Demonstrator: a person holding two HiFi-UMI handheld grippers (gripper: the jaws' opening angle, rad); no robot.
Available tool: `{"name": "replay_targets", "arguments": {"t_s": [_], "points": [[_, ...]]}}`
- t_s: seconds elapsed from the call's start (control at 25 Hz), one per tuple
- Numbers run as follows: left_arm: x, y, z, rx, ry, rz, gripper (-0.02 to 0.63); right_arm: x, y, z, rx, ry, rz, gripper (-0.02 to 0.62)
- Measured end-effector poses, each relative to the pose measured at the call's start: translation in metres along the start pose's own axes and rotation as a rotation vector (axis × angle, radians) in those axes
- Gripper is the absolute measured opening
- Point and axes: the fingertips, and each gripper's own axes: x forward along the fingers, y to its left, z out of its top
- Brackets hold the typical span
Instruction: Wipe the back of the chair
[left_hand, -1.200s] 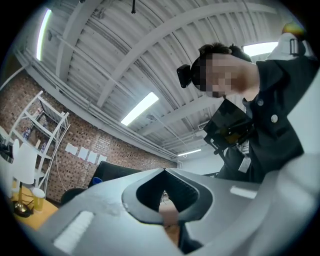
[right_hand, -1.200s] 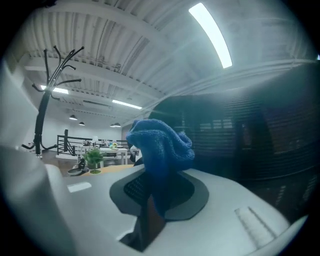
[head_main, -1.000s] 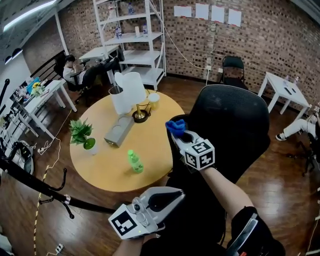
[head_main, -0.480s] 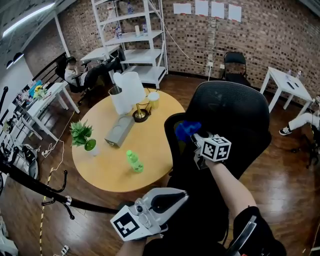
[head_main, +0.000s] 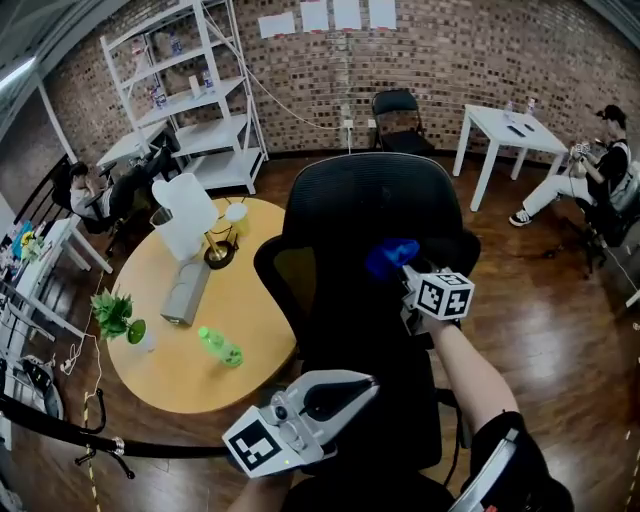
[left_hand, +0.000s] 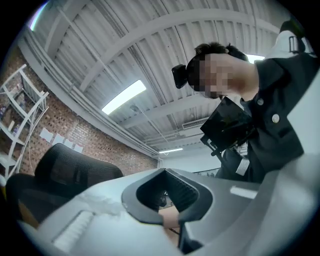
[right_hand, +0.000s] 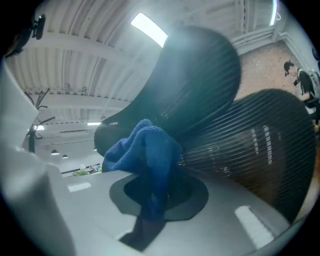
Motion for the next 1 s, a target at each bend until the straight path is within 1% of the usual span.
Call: {"name": "replay_targets", "arguments": {"t_s": [0.28,0.4,0.52,0.64,0.72,0.8,0.84,0.88,0.92,1.0], "points": [[0.038,-0.021,-0.018,-0.05,0.005,-0.13,0.005,-0.077,-0.093,0.027,-0.023,-0.036,-0.192,0.054],[0.049,-0.027,-0.022,-0.063,0.011,-0.167,0.005,-0.106,-0.123,0.037,-0.043,-0.044,-0.265,0.054],[0.054,-0.029,-0.024,-0.074,0.011,-0.195,0.003,-0.135,-0.146,0.04,-0.053,-0.049,-0.362,0.054],[0.057,-0.031,-0.023,-0.082,0.007,-0.216,0.005,-0.165,-0.175,0.033,-0.031,-0.021,-0.489,0.054],[0.056,-0.03,-0.024,-0.085,0.009,-0.224,0.005,-0.19,-0.195,0.028,-0.025,-0.006,-0.611,0.054],[0.052,-0.029,-0.024,-0.091,0.01,-0.225,0.005,-0.213,-0.206,0.023,-0.004,-0.034,-0.734,0.054],[0.05,-0.028,-0.024,-0.094,0.01,-0.222,0.005,-0.219,-0.206,0.019,0.012,-0.057,-0.771,0.054],[0.048,-0.027,-0.023,-0.096,0.009,-0.217,0.005,-0.219,-0.201,0.014,0.023,-0.075,-0.78,0.054],[0.046,-0.025,-0.022,-0.096,0.007,-0.211,0.005,-0.213,-0.194,0.007,0.026,-0.077,-0.765,0.054],[0.041,-0.022,-0.019,-0.094,0.004,-0.196,0.005,-0.185,-0.171,-0.012,0.015,-0.033,-0.685,0.054]]}}
